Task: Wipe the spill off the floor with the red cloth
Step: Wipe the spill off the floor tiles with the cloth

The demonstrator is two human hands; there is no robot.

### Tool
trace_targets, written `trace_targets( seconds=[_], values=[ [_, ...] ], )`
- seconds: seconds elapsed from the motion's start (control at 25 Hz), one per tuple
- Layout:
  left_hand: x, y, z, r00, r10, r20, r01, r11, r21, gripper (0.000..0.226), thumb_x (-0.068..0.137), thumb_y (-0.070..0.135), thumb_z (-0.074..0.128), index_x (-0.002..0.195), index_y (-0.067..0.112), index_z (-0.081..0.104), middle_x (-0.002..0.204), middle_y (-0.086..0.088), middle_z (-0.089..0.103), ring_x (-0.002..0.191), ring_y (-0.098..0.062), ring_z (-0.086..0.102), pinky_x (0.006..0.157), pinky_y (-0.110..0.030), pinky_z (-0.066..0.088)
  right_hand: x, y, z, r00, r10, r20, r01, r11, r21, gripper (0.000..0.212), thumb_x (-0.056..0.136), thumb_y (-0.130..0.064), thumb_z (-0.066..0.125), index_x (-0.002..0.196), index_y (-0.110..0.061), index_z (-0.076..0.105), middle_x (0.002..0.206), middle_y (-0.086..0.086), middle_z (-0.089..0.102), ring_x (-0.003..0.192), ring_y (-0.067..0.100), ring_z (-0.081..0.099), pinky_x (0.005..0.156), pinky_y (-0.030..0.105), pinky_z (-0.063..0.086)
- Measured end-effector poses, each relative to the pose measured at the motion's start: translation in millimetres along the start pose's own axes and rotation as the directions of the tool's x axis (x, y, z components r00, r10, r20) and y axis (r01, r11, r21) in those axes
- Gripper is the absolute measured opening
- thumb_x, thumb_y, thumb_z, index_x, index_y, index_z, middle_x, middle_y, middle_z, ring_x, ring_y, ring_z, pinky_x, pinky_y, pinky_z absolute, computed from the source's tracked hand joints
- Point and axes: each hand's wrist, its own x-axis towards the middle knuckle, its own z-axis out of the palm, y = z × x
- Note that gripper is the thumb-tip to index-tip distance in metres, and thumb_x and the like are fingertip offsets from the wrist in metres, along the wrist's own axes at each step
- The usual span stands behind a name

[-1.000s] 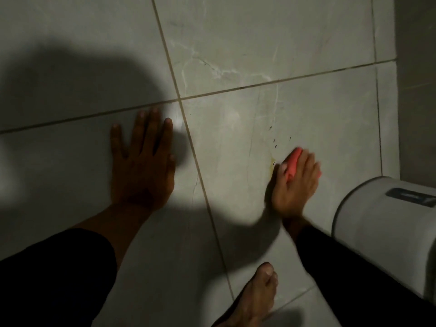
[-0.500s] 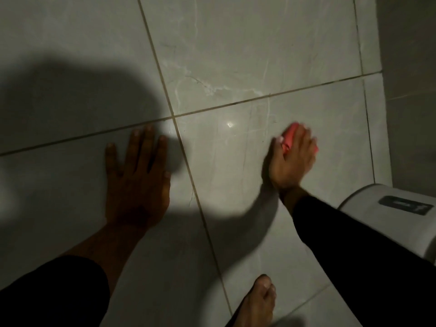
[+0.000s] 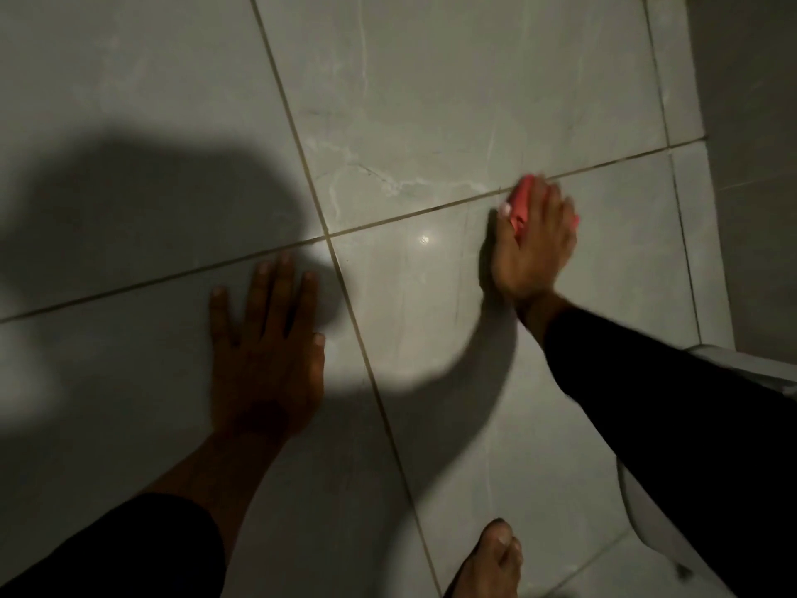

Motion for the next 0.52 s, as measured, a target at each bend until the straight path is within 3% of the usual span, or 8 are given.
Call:
trace_targets(
  seconds=[0.08,0.12,0.2,0.28,0.36,0.44,0.48,0.52],
  values=[
    [-0.9,-0.6,2.3,1.000,0.010,0.002,-0.011,1.000,0.016,0.073,0.099,0.036,0.041,0.168,0.014,0.029,0.178,-0.015,0.020,0.166,-0.036,0.017,0.129,-0.071,0.007,7.4,-61.5,16.9,0.958,-0.284,-0.037,0.283,0.959,-0.029,0.071,0.106,-0.052,0.039,0.170,-0.022,0.032,0.179,0.010,0.028,0.167,0.039,0.020,0.136,0.057,0.015],
    [-0.3,-1.1,2.5,1.000,0.008,-0.007,-0.008,1.000,0.017,0.072,0.099,0.036,0.041,0.167,0.014,0.031,0.178,-0.015,0.021,0.165,-0.036,0.018,0.128,-0.071,0.008,-14.9,-77.8,25.8,0.890,-0.457,-0.011,0.456,0.889,-0.036,0.070,0.107,-0.053,0.039,0.170,-0.023,0.031,0.180,0.010,0.026,0.168,0.037,0.018,0.136,0.057,0.014],
    [-0.8,-1.2,1.9,1.000,-0.008,-0.018,0.008,1.000,0.009,0.072,0.098,0.035,0.043,0.166,0.014,0.035,0.177,-0.015,0.025,0.164,-0.036,0.022,0.128,-0.071,0.011,-84.9,-63.0,28.9,0.757,-0.643,0.120,0.649,0.760,-0.025,0.071,0.109,-0.058,0.031,0.171,-0.024,0.025,0.182,0.009,0.019,0.170,0.033,0.010,0.137,0.058,0.011],
    [-1.2,-1.7,2.0,1.000,-0.006,-0.027,0.007,1.000,0.013,0.071,0.098,0.034,0.046,0.165,0.013,0.036,0.176,-0.016,0.027,0.164,-0.037,0.024,0.128,-0.071,0.011,-114.0,-13.4,14.2,0.750,-0.640,0.167,0.649,0.761,-0.001,0.071,0.108,-0.055,0.032,0.170,-0.022,0.029,0.182,0.011,0.020,0.169,0.036,0.013,0.134,0.062,0.017],
    [-0.4,-1.3,3.1,0.999,0.007,-0.043,-0.007,1.000,0.019,0.071,0.099,0.034,0.045,0.166,0.013,0.035,0.176,-0.016,0.027,0.164,-0.037,0.023,0.128,-0.071,0.010,-76.2,6.8,4.2,0.876,-0.466,0.126,0.469,0.883,0.003,0.069,0.106,-0.048,0.040,0.168,-0.018,0.035,0.179,0.014,0.027,0.167,0.041,0.020,0.131,0.064,0.022],
    [-0.2,-1.3,5.6,0.999,0.011,-0.052,-0.010,1.000,0.013,0.070,0.100,0.034,0.042,0.167,0.014,0.033,0.177,-0.015,0.024,0.165,-0.036,0.020,0.129,-0.070,0.009,-10.2,-35.6,3.5,0.971,-0.238,0.015,0.238,0.971,0.037,0.070,0.106,-0.047,0.045,0.169,-0.018,0.035,0.178,0.013,0.030,0.167,0.040,0.020,0.133,0.061,0.019],
    [-0.5,-1.1,7.2,0.999,0.011,-0.052,-0.010,1.000,0.021,0.071,0.100,0.035,0.042,0.167,0.015,0.031,0.178,-0.014,0.023,0.165,-0.035,0.019,0.129,-0.070,0.008,12.0,-72.0,4.5,0.972,-0.236,0.001,0.236,0.971,0.050,0.070,0.106,-0.049,0.045,0.169,-0.019,0.035,0.178,0.012,0.031,0.166,0.040,0.021,0.133,0.061,0.019],
    [0.3,-0.5,8.1,0.998,0.012,-0.054,-0.010,1.000,0.030,0.072,0.099,0.035,0.042,0.167,0.015,0.031,0.178,-0.014,0.023,0.165,-0.035,0.019,0.129,-0.069,0.007,17.5,-106.1,11.4,0.941,-0.335,-0.041,0.336,0.941,0.038,0.070,0.105,-0.050,0.045,0.168,-0.020,0.035,0.178,0.011,0.032,0.166,0.039,0.022,0.133,0.060,0.019]
  ],
)
